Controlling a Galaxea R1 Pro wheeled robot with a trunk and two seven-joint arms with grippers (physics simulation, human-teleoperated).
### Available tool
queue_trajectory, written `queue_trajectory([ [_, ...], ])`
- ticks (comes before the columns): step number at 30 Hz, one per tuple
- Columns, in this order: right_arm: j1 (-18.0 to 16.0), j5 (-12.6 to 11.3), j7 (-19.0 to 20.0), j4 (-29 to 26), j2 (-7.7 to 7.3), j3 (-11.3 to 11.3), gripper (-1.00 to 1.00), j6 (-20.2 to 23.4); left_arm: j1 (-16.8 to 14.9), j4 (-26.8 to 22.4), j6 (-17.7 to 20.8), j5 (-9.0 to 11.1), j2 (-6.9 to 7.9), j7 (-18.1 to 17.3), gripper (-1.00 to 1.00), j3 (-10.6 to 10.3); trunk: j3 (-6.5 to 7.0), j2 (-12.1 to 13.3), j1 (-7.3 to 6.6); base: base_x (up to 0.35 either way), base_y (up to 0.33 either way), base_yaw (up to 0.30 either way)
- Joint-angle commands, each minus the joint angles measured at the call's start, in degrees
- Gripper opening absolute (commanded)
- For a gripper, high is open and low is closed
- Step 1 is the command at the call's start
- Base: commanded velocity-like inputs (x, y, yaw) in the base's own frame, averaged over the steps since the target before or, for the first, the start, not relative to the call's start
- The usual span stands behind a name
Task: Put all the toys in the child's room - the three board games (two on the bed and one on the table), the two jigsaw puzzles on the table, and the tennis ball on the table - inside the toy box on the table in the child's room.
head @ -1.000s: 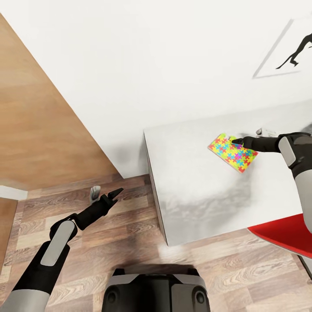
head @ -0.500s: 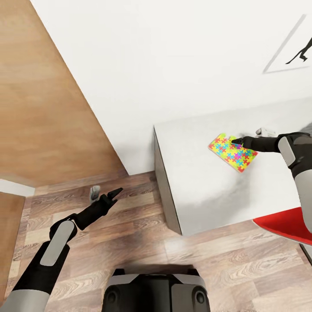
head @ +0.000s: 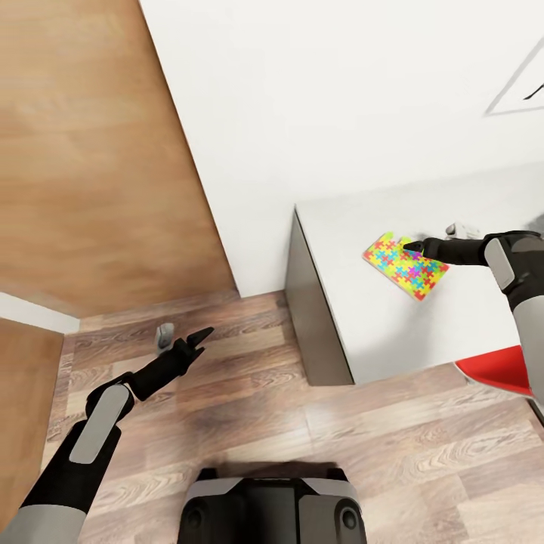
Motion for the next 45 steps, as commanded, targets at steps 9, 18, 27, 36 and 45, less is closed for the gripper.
queue_trajectory([
  [9, 0.0, 0.1, 0.1, 0.0, 0.04, -0.1, 1.00, 0.4, 0.0, 0.0, 0.3, -0.1, -0.06, -0.1, 1.00, 0.1, -0.07, -0.1, 0.02, -0.083, 0.141, 0.000],
  [18, 0.0, 0.0, 0.1, 0.0, 0.04, -0.1, 1.00, 0.4, 0.1, 0.0, 0.3, -0.2, -0.08, -0.1, 1.00, 0.1, -0.07, -0.1, 0.02, -0.067, 0.023, 0.000],
  [27, 0.0, 0.0, 0.1, 0.0, 0.18, -0.1, 1.00, 0.4, 0.1, -0.4, 0.3, -0.1, -0.09, -0.1, 1.00, 0.0, -0.07, -0.1, 0.02, -0.259, 0.003, 0.000],
  [36, 0.0, 0.0, 0.1, 0.0, 0.26, -0.1, 1.00, 0.4, 0.3, -0.6, -0.4, -0.3, -0.09, -0.1, 1.00, 0.0, -0.07, -0.1, 0.02, -0.088, 0.000, 0.000],
  [45, -0.1, 0.2, -0.2, 0.0, 0.27, 0.1, 1.00, 0.4, 1.0, -0.7, -3.6, -0.2, -0.09, -0.3, 1.00, -0.2, -0.07, -0.1, 0.02, -0.015, 0.000, 0.000],
])
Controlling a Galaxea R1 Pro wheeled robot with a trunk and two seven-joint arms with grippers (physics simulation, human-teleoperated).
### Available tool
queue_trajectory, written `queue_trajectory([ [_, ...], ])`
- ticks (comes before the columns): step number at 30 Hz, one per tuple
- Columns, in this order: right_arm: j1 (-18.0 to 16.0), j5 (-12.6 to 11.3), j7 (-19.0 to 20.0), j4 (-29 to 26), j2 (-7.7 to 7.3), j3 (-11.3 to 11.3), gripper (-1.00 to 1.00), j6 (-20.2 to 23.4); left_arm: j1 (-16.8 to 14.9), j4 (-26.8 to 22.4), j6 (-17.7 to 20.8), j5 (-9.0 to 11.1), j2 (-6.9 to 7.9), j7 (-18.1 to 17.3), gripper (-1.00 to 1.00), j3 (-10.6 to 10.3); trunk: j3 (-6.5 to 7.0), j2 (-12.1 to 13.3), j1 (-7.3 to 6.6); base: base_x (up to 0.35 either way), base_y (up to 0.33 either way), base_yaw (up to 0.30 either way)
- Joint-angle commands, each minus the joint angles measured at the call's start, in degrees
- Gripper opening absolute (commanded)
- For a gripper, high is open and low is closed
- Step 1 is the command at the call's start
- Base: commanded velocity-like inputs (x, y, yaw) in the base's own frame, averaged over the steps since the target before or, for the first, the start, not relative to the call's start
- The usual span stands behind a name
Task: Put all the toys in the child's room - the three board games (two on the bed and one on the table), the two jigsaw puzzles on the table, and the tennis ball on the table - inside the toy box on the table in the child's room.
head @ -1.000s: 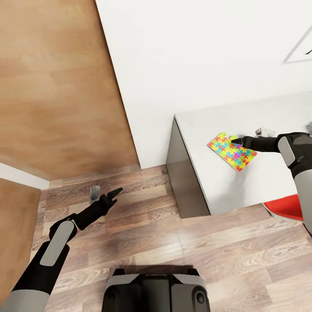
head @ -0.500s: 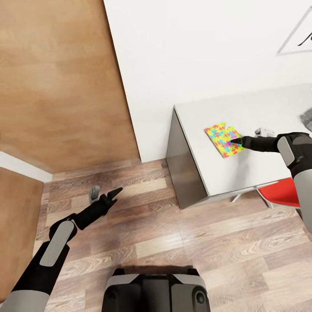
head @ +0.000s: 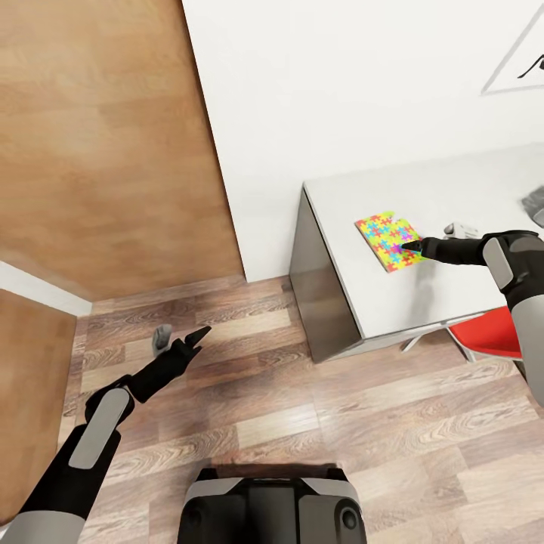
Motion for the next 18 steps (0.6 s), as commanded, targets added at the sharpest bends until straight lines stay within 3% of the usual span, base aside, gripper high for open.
queue_trajectory([
  [1, -0.1, 0.9, 0.0, 0.0, 0.01, -0.1, 1.00, 0.2, 0.0, 0.0, 0.2, 0.3, 0.01, -0.2, 1.00, 0.0, -0.07, -0.1, 0.04, -0.005, 0.000, 0.000],
  [9, -0.9, 1.1, -0.5, -0.3, -0.31, -0.1, 1.00, 0.2, 0.1, 0.0, -0.3, 0.2, 0.20, -3.1, 1.00, 0.0, -0.07, -0.1, 0.04, 0.010, 0.019, 0.000],
  [18, -1.5, 1.1, -0.7, -0.7, -0.59, -0.2, 1.00, 0.2, 0.2, 0.0, -0.4, 0.2, 0.39, -4.4, 1.00, 0.0, -0.07, -0.1, 0.04, 0.124, 0.170, 0.000],
])
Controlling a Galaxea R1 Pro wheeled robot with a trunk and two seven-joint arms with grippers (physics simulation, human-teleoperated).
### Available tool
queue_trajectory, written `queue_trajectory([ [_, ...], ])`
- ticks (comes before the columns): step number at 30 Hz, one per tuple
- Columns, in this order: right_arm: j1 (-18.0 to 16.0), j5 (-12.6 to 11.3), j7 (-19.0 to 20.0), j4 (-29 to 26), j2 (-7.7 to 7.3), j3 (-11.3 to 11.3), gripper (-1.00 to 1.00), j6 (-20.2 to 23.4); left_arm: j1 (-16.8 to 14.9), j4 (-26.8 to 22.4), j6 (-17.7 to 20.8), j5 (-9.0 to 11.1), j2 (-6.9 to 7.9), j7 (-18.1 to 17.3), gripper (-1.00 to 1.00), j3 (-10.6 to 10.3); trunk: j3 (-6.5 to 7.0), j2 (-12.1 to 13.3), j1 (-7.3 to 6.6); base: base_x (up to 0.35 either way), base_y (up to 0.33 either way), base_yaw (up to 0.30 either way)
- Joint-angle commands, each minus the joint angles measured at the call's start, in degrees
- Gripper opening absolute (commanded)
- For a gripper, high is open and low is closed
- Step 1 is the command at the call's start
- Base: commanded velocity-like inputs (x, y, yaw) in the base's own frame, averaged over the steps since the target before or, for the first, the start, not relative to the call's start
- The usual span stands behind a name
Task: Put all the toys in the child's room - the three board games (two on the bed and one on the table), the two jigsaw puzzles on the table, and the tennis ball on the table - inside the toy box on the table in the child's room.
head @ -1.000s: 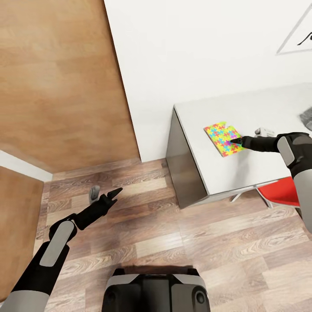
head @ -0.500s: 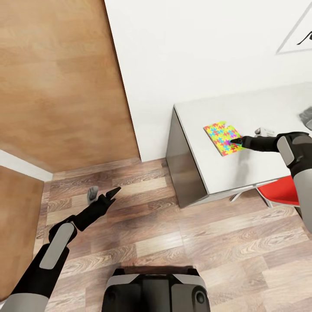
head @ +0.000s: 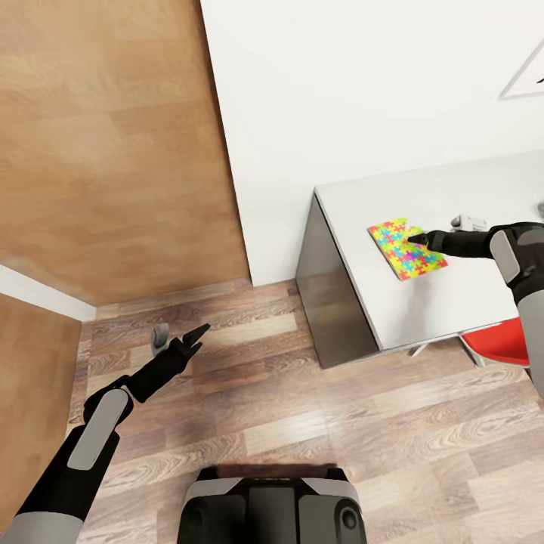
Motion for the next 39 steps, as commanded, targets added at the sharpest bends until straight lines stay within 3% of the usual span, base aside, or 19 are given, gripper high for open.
queue_trajectory([
  [1, -0.1, -0.2, 0.1, -0.1, 0.00, -0.2, 1.00, 0.4, 0.0, 0.0, 0.3, 0.4, 0.00, -0.1, 1.00, 0.0, -0.07, -0.1, 0.05, 0.103, 0.134, 0.000],
  [31, -0.9, -0.2, 0.0, -0.1, -0.03, -0.2, 1.00, 0.1, 0.0, 0.0, 0.2, 0.3, 0.06, -0.3, 1.00, -0.1, -0.07, -0.1, 0.05, 0.013, 0.017, 0.000],
  [39, -1.1, -0.2, -2.0, -0.1, -0.01, -0.2, 1.00, -0.1, 0.1, 0.0, 0.1, 0.3, 0.04, -0.3, 1.00, -0.1, -0.07, -0.1, 0.05, 0.000, 0.000, 0.000],
])
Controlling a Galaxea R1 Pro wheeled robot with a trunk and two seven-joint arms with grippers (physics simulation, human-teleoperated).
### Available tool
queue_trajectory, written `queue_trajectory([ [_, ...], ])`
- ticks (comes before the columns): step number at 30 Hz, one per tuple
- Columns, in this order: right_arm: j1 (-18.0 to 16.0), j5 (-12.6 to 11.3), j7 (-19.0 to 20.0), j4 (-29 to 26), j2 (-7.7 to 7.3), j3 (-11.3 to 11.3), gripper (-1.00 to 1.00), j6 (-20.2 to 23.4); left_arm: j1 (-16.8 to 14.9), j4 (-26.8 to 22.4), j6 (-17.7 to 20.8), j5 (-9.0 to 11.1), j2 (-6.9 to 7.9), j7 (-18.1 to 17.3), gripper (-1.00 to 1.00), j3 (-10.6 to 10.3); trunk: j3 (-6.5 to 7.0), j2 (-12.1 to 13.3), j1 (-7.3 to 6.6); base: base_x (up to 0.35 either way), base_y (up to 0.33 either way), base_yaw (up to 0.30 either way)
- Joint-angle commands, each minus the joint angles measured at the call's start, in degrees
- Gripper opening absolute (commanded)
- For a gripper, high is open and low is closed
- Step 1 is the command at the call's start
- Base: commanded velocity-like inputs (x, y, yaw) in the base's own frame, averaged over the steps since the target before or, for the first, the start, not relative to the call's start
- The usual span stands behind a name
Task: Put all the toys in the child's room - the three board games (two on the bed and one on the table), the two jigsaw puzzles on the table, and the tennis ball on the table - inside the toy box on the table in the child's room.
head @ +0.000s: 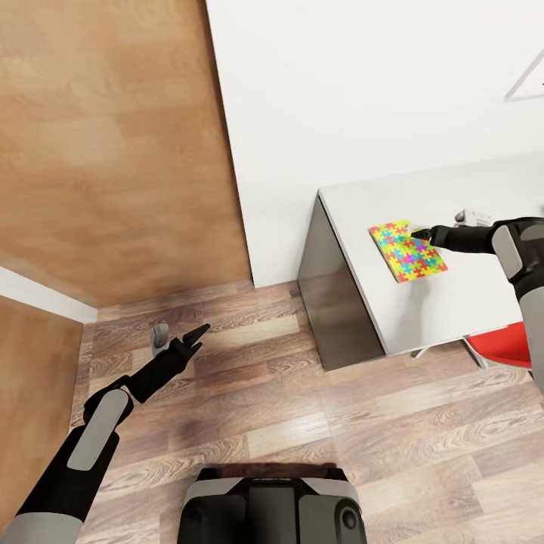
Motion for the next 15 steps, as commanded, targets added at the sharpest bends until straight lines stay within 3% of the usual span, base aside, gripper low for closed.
queue_trajectory([
  [1, -0.1, -0.2, -0.6, 0.0, 0.07, -0.2, 1.00, 0.3, 0.0, 0.0, 0.4, 0.4, 0.01, 0.0, 1.00, 0.0, -0.07, -0.1, 0.03, 0.000, 0.000, 0.000],
  [15, -1.0, -0.4, -3.2, 0.0, 0.80, -0.2, 1.00, 0.2, 0.0, 0.0, 0.4, 0.5, -0.08, 0.0, 1.00, 0.0, -0.07, -0.1, 0.03, 0.000, 0.000, 0.000],
])
